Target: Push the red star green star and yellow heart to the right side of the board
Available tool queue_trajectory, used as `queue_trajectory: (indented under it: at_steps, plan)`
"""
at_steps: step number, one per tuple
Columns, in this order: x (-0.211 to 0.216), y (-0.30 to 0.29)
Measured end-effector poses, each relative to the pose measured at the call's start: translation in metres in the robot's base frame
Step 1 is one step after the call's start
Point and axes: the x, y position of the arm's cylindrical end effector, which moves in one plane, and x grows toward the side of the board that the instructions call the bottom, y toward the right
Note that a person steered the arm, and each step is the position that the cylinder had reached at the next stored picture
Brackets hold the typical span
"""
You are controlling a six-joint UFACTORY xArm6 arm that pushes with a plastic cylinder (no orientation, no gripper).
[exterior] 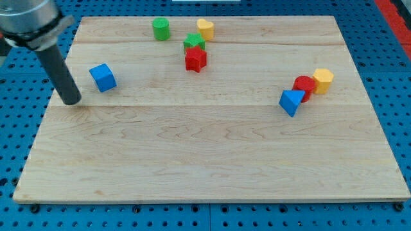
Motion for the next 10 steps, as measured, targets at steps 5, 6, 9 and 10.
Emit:
queue_trajectory:
  at_steps: [5, 6, 9, 10]
  plan:
    - [-0.094, 0.168]
    - [-0.101, 0.202]
    - [-0.141, 0.157]
    - [-0.176, 0.182]
